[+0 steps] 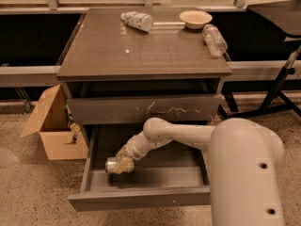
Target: Pick 7up can from middle drawer and place on counter
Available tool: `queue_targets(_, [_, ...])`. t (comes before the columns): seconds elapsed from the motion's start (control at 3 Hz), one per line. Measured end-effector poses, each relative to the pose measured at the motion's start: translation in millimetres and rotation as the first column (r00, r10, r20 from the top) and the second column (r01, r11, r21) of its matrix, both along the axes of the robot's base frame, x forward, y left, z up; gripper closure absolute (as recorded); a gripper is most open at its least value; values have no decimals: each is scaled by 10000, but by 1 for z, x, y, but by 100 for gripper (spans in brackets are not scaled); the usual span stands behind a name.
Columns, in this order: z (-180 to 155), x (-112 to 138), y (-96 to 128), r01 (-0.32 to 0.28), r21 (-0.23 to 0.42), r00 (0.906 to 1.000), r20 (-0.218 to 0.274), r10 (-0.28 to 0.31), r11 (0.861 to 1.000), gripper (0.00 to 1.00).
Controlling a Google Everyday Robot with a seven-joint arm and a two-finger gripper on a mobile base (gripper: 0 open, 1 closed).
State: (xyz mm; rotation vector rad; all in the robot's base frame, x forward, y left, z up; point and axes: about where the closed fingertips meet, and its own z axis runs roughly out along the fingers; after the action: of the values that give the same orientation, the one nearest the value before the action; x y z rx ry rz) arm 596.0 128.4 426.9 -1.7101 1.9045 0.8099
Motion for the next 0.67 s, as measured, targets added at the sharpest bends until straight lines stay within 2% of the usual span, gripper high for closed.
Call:
queue_targets(0.33, [52, 2, -23, -552, 829, 9903, 1319, 439, 9950, 100])
queue_targets(0.67, [79, -1, -37, -1645, 1389, 9705, 1994, 1351, 9765, 100])
